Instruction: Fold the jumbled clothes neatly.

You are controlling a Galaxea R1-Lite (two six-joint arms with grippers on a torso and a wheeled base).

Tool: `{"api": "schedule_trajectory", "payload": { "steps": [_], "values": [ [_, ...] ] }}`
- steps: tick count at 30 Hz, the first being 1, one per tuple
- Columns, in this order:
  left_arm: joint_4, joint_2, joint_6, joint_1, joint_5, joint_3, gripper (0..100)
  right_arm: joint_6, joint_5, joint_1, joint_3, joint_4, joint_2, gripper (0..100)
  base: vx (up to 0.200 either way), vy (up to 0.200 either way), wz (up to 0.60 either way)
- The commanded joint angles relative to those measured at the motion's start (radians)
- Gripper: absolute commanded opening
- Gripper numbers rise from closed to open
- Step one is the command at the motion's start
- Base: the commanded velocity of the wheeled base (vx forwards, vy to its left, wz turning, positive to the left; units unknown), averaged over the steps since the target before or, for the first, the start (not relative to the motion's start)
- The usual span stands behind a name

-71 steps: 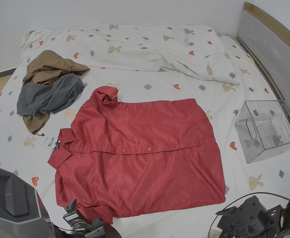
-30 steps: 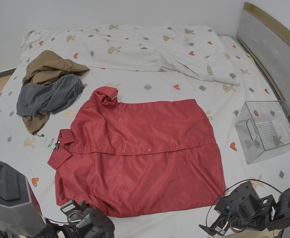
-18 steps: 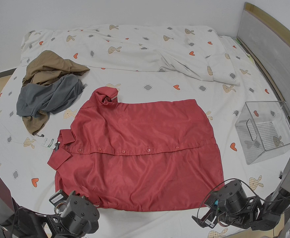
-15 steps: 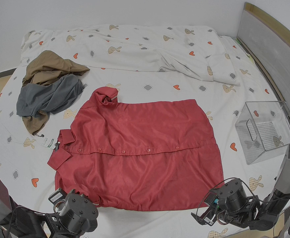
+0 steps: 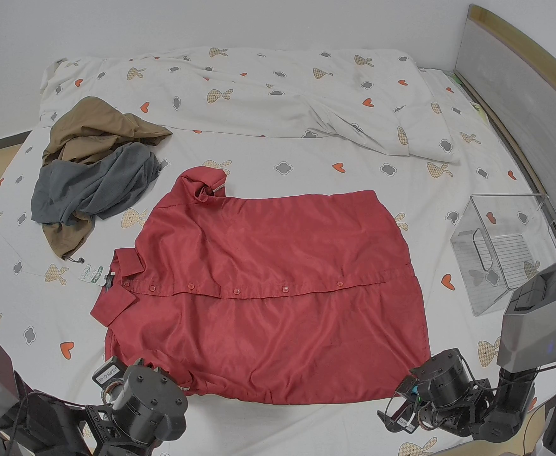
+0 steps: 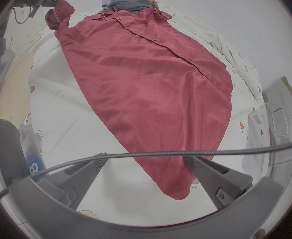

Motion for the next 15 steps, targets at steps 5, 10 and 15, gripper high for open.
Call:
{"api": "schedule_trajectory", "payload": {
  "steps": [5,10,15],
  "values": [
    [-0.002,-0.002,0.000,0.001,0.000,0.004,0,-0.017,0.000,-0.058,-0.017,0.000,0.016,100,0.000,0.000,0.00],
    [-0.002,-0.002,0.000,0.001,0.000,0.007,0,-0.022,0.000,-0.083,-0.017,0.000,0.011,100,0.000,0.000,0.00],
    [-0.003,-0.004,0.000,0.001,0.000,0.007,0,-0.023,0.000,-0.101,-0.022,0.000,0.010,100,0.000,0.000,0.00]
  ]
}}
